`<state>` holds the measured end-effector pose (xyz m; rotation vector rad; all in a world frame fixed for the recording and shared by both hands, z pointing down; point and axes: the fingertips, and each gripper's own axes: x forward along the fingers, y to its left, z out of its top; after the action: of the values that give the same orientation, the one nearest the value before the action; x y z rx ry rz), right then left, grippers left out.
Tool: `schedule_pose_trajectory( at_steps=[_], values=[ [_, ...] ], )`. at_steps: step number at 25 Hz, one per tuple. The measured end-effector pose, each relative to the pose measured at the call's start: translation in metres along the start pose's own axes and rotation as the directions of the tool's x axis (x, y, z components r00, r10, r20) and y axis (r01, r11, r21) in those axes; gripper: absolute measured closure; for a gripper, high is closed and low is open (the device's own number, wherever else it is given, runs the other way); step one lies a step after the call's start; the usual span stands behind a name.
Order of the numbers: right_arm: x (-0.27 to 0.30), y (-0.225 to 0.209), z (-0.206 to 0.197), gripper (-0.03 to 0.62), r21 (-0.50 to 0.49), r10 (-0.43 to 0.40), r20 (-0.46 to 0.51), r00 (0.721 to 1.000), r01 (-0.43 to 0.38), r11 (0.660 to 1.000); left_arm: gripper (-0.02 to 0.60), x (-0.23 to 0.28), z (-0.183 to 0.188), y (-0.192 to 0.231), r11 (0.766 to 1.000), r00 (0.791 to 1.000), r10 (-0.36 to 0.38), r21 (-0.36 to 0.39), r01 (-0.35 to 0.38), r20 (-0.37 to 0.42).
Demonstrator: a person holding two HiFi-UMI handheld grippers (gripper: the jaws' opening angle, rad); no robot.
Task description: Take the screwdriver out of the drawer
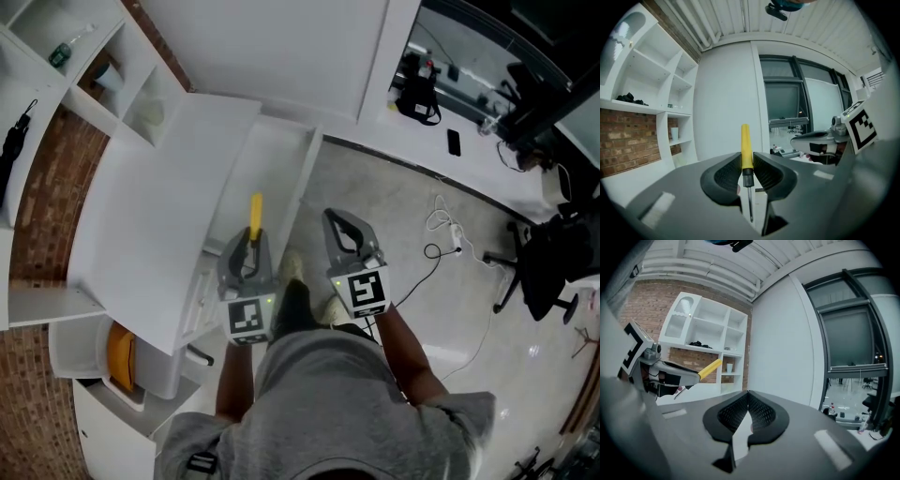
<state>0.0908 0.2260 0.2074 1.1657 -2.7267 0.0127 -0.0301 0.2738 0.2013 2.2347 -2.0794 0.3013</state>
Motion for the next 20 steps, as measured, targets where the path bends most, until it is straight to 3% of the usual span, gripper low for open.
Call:
schedule_pose_trajectory(
  at_steps=[10, 20],
  values=[
    [-0.052, 0.027, 0.001, 0.591, 0.004, 0.001, 0.026, 1.000, -0.001, 1.000, 0.495, -0.059, 0.005, -0.021, 1.000, 0.999, 0.002, 0.001, -0.002, 0.048],
    [-0.065, 0.037, 0.005, 0.591, 0.011, 0.007, 0.044, 0.999, -0.007, 1.000, 0.495, -0.076, 0.013, -0.022, 1.000, 0.998, 0.012, 0.005, -0.012, 0.055]
  ],
)
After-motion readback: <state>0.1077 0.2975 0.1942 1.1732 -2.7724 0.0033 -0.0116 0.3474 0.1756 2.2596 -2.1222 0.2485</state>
